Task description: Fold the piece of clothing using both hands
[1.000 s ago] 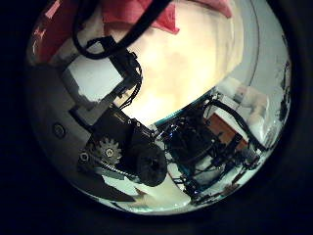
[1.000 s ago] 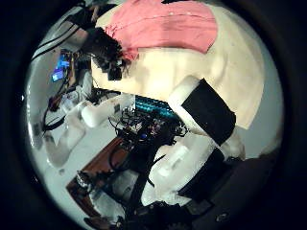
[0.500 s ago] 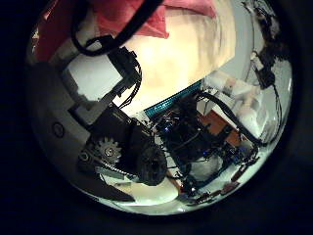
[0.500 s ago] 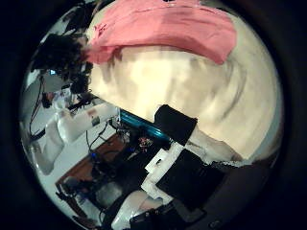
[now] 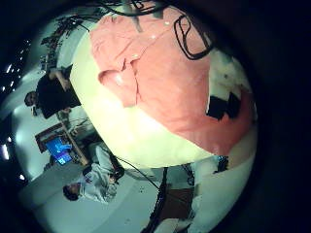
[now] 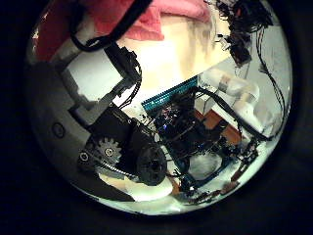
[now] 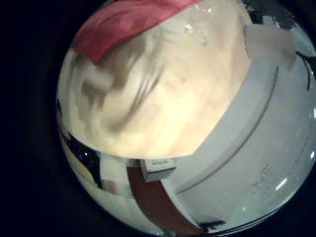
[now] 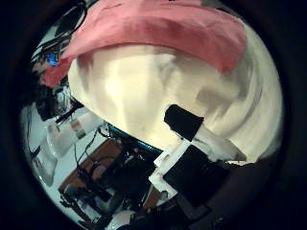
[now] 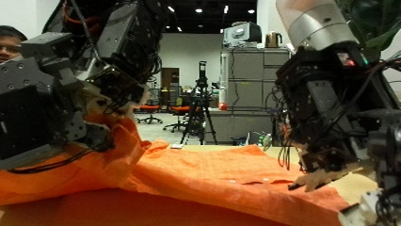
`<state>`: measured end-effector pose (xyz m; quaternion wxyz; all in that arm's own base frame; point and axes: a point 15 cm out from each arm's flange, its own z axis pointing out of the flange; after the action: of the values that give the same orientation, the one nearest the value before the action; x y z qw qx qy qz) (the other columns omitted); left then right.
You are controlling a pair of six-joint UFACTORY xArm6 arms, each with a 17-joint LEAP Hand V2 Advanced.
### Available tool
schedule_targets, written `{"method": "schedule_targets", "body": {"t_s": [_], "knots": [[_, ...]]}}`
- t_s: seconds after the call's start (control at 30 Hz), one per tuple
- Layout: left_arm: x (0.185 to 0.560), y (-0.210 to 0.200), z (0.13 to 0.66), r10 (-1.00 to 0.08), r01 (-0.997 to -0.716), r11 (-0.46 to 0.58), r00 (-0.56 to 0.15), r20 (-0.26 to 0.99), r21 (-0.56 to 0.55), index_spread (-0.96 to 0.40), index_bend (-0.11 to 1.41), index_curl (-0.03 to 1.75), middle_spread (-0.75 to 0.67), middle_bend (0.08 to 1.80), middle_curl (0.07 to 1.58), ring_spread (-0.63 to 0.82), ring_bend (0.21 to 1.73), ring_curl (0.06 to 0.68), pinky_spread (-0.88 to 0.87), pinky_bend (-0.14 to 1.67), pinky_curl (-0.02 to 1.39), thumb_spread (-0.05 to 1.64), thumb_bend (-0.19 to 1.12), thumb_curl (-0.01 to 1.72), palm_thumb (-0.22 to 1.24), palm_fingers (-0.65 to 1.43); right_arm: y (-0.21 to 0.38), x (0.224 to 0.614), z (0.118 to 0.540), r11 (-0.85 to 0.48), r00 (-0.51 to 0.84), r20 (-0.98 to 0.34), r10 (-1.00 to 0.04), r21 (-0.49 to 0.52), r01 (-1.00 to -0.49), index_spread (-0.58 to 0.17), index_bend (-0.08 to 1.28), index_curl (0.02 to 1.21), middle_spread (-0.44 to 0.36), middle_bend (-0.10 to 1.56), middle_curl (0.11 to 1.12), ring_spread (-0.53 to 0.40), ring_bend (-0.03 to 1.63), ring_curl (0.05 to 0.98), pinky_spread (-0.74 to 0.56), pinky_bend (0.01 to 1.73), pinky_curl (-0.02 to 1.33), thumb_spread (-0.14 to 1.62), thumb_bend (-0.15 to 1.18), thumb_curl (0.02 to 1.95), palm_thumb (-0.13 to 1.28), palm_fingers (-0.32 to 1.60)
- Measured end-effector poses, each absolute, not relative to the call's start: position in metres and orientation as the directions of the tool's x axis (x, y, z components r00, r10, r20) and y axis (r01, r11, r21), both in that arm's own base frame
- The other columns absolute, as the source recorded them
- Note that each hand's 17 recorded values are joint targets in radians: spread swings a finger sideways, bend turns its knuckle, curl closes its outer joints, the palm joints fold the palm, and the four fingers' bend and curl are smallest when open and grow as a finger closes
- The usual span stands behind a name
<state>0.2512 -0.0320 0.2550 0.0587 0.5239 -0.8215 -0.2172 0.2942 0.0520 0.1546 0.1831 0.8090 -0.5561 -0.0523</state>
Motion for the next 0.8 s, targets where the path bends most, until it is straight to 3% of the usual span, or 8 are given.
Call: {"method": "schedule_targets", "body": {"t_s": [0.1, 0.27, 0.33, 0.43, 0.67, 0.7, 0.8], "knots": [[0.249, -0.031, 0.258, -0.887, -0.837, 0.354, -0.442, -0.132, 0.417, -0.75, 0.2, 1.28, -0.58, 0.85, 1.07, -0.48, 1.26, 0.52, -0.67, 1.14, 0.57, 0.97, -0.01, 0.78, 0.87, 1.06, 0.055, 0.304, 0.145, -0.32, 0.385, 0.146, -0.911, 0.336, -0.886, -0.288, 0.19, 0.36, -0.115, 0.33, 0.45, -0.186, 0.58, 0.299, -0.09, 0.27, 0.2, 1.03, 0.0, 0.35, 0.7, 0.56], [0.248, -0.031, 0.261, -0.887, -0.841, 0.358, -0.442, -0.133, 0.407, -0.75, 0.18, 1.34, -0.58, 0.84, 1.08, -0.48, 1.26, 0.52, -0.67, 1.14, 0.57, 0.97, -0.01, 0.79, 0.87, 1.06, 0.057, 0.305, 0.14, -0.322, 0.387, 0.144, -0.911, 0.339, -0.884, -0.342, 0.23, 0.39, -0.175, 0.33, 0.46, -0.264, 0.66, 0.316, -0.23, 0.38, 0.21, 1.09, 0.15, 0.47, 1.0, 0.85], [0.248, -0.031, 0.262, -0.887, -0.842, 0.358, -0.442, -0.134, 0.404, -0.74, 0.18, 1.35, -0.58, 0.84, 1.09, -0.48, 1.26, 0.52, -0.67, 1.14, 0.57, 0.97, -0.01, 0.79, 0.87, 1.06, 0.059, 0.31, 0.143, -0.325, 0.383, 0.143, -0.913, 0.311, -0.893, -0.369, 0.27, 0.41, -0.184, 0.37, 0.47, -0.305, 0.68, 0.322, -0.36, 0.5, 0.23, 1.13, 0.25, 0.54, 1.13, 1.11], [0.246, -0.03, 0.264, -0.886, -0.839, 0.359, -0.444, -0.133, 0.409, -0.74, 0.18, 1.37, -0.59, 0.84, 1.09, -0.48, 1.26, 0.52, -0.68, 1.13, 0.57, 0.97, -0.01, 0.8, 0.86, 1.06, 0.061, 0.317, 0.156, -0.334, 0.379, 0.147, -0.913, 0.263, -0.905, -0.375, 0.39, 0.48, -0.197, 0.47, 0.53, -0.321, 0.74, 0.37, -0.49, 0.68, 0.29, 1.13, 0.3, 0.61, 1.19, 1.31], [0.236, -0.027, 0.277, -0.875, -0.81, 0.385, -0.473, -0.104, 0.442, -0.72, 0.18, 1.41, -0.59, 0.83, 1.11, -0.48, 1.26, 0.52, -0.68, 1.13, 0.57, 0.97, -0.01, 0.8, 0.85, 1.06, 0.046, 0.283, 0.174, -0.315, 0.391, 0.149, -0.908, 0.371, -0.873, -0.361, 0.62, 0.6, -0.21, 0.59, 0.59, -0.331, 0.82, 0.417, -0.59, 0.85, 0.36, 1.11, 0.4, 0.77, 1.24, 1.28], [0.233, -0.027, 0.279, -0.874, -0.804, 0.389, -0.477, -0.096, 0.45, -0.72, 0.18, 1.42, -0.59, 0.83, 1.11, -0.48, 1.26, 0.521, -0.68, 1.13, 0.57, 0.97, -0.01, 0.81, 0.85, 1.06, 0.044, 0.279, 0.182, -0.316, 0.393, 0.149, -0.907, 0.375, -0.871, -0.357, 0.67, 0.63, -0.215, 0.69, 0.62, -0.325, 0.88, 0.44, -0.59, 0.87, 0.37, 1.09, 0.43, 0.83, 1.23, 1.34], [0.225, -0.025, 0.285, -0.87, -0.784, 0.398, -0.488, -0.076, 0.476, -0.71, 0.18, 1.43, -0.6, 0.82, 1.11, -0.48, 1.26, 0.521, -0.68, 1.13, 0.57, 0.96, -0.01, 0.81, 0.85, 1.06, 0.041, 0.274, 0.197, -0.32, 0.393, 0.15, -0.907, 0.36, -0.876, -0.348, 0.72, 0.66, -0.211, 0.79, 0.65, -0.312, 0.94, 0.465, -0.59, 0.91, 0.39, 1.08, 0.46, 0.9, 1.23, 1.33]]}}
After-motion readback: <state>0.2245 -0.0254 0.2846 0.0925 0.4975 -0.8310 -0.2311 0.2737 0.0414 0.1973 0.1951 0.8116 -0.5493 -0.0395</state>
